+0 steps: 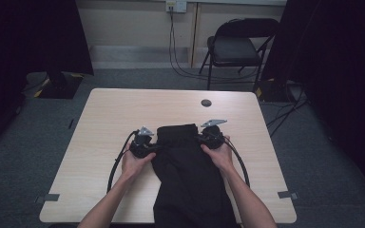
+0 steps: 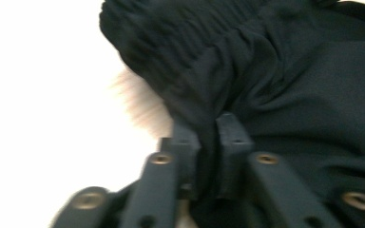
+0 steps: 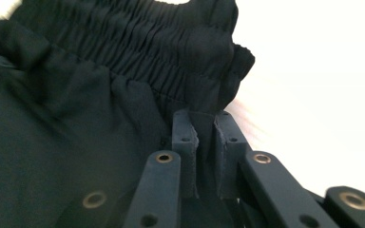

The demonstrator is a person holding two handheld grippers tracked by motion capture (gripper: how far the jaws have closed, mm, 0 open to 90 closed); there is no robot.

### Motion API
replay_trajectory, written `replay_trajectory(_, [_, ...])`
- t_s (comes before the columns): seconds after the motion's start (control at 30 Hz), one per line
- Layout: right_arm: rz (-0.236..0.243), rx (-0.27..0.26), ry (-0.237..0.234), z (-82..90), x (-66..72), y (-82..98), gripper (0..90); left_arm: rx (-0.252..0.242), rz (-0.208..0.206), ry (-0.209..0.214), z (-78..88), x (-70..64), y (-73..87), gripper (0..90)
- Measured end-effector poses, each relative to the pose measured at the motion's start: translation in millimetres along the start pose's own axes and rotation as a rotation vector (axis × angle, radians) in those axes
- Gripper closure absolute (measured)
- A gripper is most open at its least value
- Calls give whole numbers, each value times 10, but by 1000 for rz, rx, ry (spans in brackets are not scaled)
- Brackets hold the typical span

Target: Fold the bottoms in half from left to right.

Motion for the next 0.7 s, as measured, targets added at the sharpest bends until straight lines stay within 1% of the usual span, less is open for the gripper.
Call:
replay_trajectory(0.07, [6,-17,-1,44,17,-47,815,-22,24,-2,24,21,-36,878])
replay_trajectory(0.1, [14,-38,-5,91,47,-119,815,-51,42,-7,86,49,-99,881])
replay_trajectory(0.13, [14,-38,-5,91,47,-119,815,-51,42,-7,86,49,-99,882])
replay_trajectory(0.17, [15,-55,-7,125,63,-164,815,-63,44,-2,127,72,-146,882])
replay_trajectory(0.2, [12,-72,-15,161,76,-215,815,-86,41,-11,199,102,-217,882])
replay_trajectory(0.23, [18,-93,-17,210,91,-287,815,-103,50,-15,247,116,-265,882])
replay_trajectory(0.27, [14,-131,-27,289,113,-396,816,-146,47,-14,389,158,-405,881])
replay_trajectory(0.3, [14,-131,-27,289,113,-396,816,-146,47,-14,389,158,-405,881])
replay_trajectory(0.33, [13,-153,-31,336,127,-464,816,-166,38,-25,458,168,-478,881])
replay_trajectory(0.4, [22,-197,-34,446,149,-628,816,-207,25,-31,608,198,-642,882])
replay_trajectory(0.43, [30,-211,-32,496,162,-707,816,-217,20,-33,656,209,-697,883])
replay_trajectory(0.47, [38,-225,-31,531,170,-766,816,-238,16,-37,731,228,-787,884])
replay_trajectory(0.53, [46,-264,-35,639,183,-944,817,-266,8,-51,835,262,-916,884])
replay_trajectory(0.57, [47,-279,-35,673,187,-1004,817,-295,17,-57,909,291,-1016,885])
replay_trajectory(0.6, [53,-295,-34,723,189,-1111,817,-304,13,-62,952,312,-1082,885])
replay_trajectory(0.63, [60,-302,-31,752,192,-1180,817,-319,-1,-80,1027,334,-1199,885])
replay_trajectory(0.7, [78,-329,-17,843,201,-1408,818,-343,-16,-98,1138,358,-1372,885])
Point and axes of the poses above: each handheld gripper's, and its own axes: z roughly backward along the jaws, y roughly out of its underside, x roughly to its left, the point moved 2 cm from there along -z, roughly forward along the jaws, and after that the axes turned 4 degrees about -y, right-handed, at the moved point
